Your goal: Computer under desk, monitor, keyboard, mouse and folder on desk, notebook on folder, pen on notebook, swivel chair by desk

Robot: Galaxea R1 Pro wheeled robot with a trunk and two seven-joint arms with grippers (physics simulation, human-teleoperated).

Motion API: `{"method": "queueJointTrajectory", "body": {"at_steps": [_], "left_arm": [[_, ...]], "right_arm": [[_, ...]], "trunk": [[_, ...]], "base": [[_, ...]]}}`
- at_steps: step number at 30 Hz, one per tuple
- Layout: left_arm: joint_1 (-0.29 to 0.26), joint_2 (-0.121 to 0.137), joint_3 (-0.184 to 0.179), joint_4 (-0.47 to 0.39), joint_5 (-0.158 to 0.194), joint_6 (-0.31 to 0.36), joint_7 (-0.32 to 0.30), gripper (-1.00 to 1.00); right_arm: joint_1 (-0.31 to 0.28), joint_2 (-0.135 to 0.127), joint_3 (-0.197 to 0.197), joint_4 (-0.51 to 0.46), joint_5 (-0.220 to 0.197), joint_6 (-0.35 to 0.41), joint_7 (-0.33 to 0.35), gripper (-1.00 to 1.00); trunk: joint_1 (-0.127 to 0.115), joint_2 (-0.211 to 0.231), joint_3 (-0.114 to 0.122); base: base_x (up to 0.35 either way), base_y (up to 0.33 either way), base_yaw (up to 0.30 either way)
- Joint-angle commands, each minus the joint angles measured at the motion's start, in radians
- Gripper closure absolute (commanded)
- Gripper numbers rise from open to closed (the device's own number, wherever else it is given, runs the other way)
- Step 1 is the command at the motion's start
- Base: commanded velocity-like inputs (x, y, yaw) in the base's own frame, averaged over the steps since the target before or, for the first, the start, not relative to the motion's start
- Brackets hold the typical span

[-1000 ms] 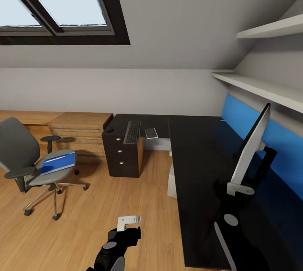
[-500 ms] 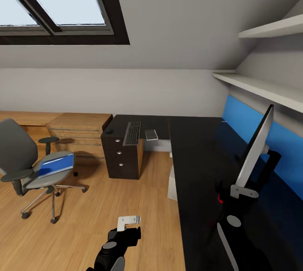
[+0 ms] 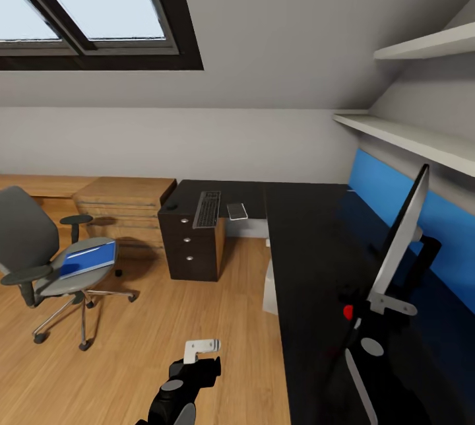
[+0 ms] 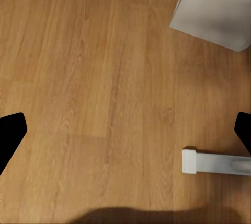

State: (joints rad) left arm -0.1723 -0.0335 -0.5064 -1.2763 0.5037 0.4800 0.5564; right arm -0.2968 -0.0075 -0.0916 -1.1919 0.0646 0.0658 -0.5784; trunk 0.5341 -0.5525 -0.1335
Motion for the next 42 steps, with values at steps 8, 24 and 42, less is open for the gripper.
{"method": "queueJointTrajectory", "body": {"at_steps": [8,24,42], "left_arm": [[-0.001,0.001,-0.001,0.001,0.009,0.002,0.010,-1.00],[-0.001,0.000,-0.001,0.000,0.007,0.000,0.009,-1.00],[-0.001,0.001,-0.001,0.001,0.007,0.001,0.011,-1.00]], "right_arm": [[-0.001,0.001,-0.005,0.000,0.006,0.007,-0.011,-1.00],[-0.001,0.000,-0.005,-0.002,0.007,0.000,-0.008,-1.00],[-0.001,0.001,0.003,-0.003,0.010,-0.001,-0.008,-1.00]], "trunk": [[0.000,-0.002,-0.002],[0.000,-0.002,-0.002],[0.000,-0.002,-0.002]], "base": [[-0.153,-0.029,0.000],[-0.182,-0.179,0.000],[-0.001,-0.132,0.000]]}}
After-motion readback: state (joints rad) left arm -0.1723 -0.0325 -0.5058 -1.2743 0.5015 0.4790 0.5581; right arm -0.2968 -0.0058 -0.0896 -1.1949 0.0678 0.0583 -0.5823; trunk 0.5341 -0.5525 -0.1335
